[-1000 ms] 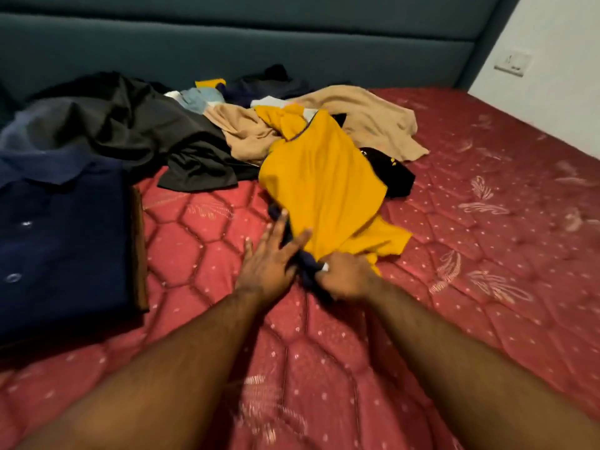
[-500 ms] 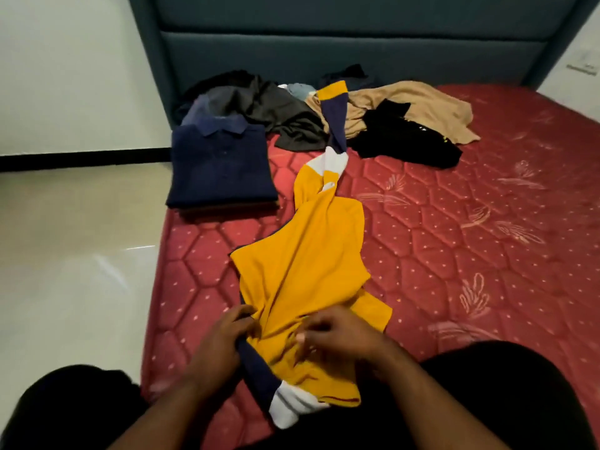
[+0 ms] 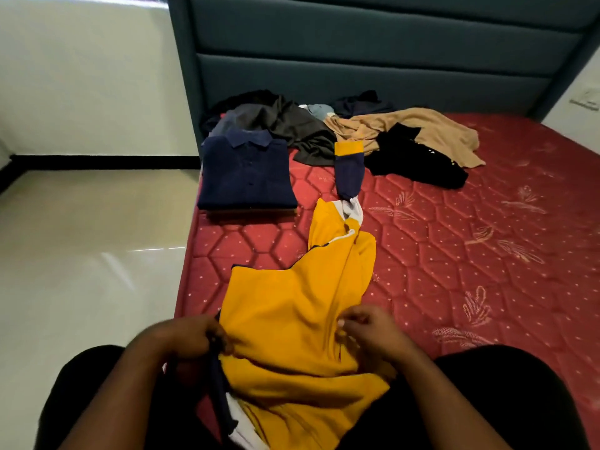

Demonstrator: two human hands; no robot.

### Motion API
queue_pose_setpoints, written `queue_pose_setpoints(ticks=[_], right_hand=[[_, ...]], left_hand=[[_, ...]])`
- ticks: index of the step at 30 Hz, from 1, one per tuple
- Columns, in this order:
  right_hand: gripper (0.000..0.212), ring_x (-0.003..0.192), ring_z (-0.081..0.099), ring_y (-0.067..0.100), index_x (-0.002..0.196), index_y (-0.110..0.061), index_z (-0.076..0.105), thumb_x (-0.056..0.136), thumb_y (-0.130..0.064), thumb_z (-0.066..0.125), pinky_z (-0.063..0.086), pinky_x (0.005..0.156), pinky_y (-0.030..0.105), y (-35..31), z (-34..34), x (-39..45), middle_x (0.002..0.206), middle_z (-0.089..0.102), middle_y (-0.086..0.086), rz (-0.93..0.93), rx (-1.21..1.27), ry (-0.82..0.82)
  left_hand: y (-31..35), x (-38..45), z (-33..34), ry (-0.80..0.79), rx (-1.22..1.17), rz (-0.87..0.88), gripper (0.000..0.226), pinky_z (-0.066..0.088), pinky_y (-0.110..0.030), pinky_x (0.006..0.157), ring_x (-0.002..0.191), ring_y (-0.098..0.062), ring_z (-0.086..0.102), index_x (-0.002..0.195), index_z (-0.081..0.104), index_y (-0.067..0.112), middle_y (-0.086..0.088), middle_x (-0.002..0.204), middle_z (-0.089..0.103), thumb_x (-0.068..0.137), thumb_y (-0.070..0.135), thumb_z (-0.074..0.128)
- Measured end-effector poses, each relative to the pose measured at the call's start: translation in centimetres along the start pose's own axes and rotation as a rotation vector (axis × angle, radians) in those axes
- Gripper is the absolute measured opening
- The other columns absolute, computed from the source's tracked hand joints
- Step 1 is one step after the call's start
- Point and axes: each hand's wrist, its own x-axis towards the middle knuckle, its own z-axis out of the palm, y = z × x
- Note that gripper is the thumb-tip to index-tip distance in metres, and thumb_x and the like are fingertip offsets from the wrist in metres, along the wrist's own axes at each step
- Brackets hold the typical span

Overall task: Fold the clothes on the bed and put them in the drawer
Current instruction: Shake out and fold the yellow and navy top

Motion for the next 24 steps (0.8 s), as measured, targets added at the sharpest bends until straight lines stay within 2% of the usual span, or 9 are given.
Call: queue_pose_setpoints(ticks=[2,5,9,12,14,16,18,21,24], right_hand=[[0.028,0.081,0.068,0.019,0.103,-0.031,0.068,0.078,-0.019,0.072,0.058,0.074,0.046,1.0,-0.8,1.5,0.104,0.068,0.007,-0.023,0.015,0.326],[0.066,0.092,0.066,0.026,0.133,-0.026,0.050,0.074,-0.018,0.079,0.059,0.075,0.044,0.6,-0.5,2.6,0.112,0.063,0.011,0.072,0.242,0.213],[0.029,0.071,0.065,0.015,0.110,-0.016,0.060,0.085,-0.005,0.070,0.052,0.056,0.027,-0.9,1.0,2.6,0.089,0.067,0.005,0.115,0.312,0.000],[0.032,0.080,0.067,0.015,0.112,-0.013,0.061,0.083,-0.002,0.070,0.054,0.060,0.025,-1.5,1.2,2.3,0.096,0.069,0.004,0.115,0.409,-0.166],[0.050,0.090,0.067,0.023,0.125,-0.014,0.057,0.079,-0.005,0.075,0.057,0.076,0.035,-1.1,1.2,2.4,0.107,0.069,0.012,0.084,0.452,-0.287],[0.058,0.080,0.062,0.025,0.131,-0.014,0.055,0.078,-0.013,0.077,0.056,0.080,0.038,-1.0,1.4,2.7,0.094,0.068,0.021,0.053,0.497,-0.257],[0.047,0.069,0.058,0.008,0.131,-0.010,0.057,0.086,-0.018,0.070,0.049,0.064,0.019,-0.7,1.2,3.7,0.077,0.066,0.001,-0.003,0.364,0.008],[0.051,0.105,0.060,0.010,0.134,-0.019,0.056,0.086,-0.029,0.071,0.052,0.087,0.026,0.7,1.0,4.8,0.120,0.060,-0.002,-0.068,0.003,0.172],[0.065,0.114,0.047,0.009,0.138,-0.024,0.050,0.079,-0.027,0.078,0.044,0.095,0.029,1.1,1.6,4.6,0.127,0.046,-0.007,-0.087,-0.068,0.245]], left_hand=[[1.4,0.8,-1.0,0.259,0.020,0.038,0.037,0.045,-0.023,0.095,0.110,-0.013,0.059,0.115,0.069,0.022,0.002,0.120,0.064,0.086,0.002,0.056],[5.6,4.3,-1.0,0.797,-0.157,0.212,0.037,0.043,-0.037,0.104,0.119,-0.024,0.054,0.121,0.065,0.019,-0.004,0.127,0.056,0.085,0.015,0.066],[10.6,9.2,-0.1,0.654,-0.074,0.085,0.064,0.014,-0.053,0.115,0.141,-0.021,0.032,0.149,0.034,0.025,0.000,0.150,0.040,0.092,0.039,0.061],[12.5,9.6,-1.0,0.454,-0.447,0.254,0.010,0.046,-0.040,0.085,0.069,0.004,0.060,0.094,0.063,0.016,0.013,0.072,0.068,0.089,0.022,0.069],[12.2,8.7,-2.1,0.619,-0.605,0.287,0.018,0.041,-0.029,0.055,0.048,-0.002,0.052,0.068,0.062,0.013,0.007,0.052,0.058,0.085,0.011,0.069],[9.1,7.6,-2.4,0.971,-0.724,0.105,0.012,0.041,-0.030,0.057,0.060,-0.014,0.054,0.073,0.067,0.010,-0.001,0.063,0.060,0.083,0.015,0.066],[4.8,5.9,-1.4,1.194,-0.807,-0.180,0.016,0.047,-0.037,0.071,0.079,-0.032,0.060,0.082,0.068,0.007,-0.011,0.080,0.065,0.084,0.022,0.060],[1.4,4.2,0.7,1.096,-0.689,-0.563,0.029,0.045,-0.050,0.088,0.101,-0.045,0.054,0.107,0.060,0.006,-0.024,0.115,0.056,0.084,0.023,0.057],[3.0,4.3,0.8,1.307,-0.329,-0.384,0.046,0.041,-0.055,0.096,0.117,-0.045,0.046,0.121,0.051,0.010,-0.021,0.134,0.046,0.076,0.004,0.059]])
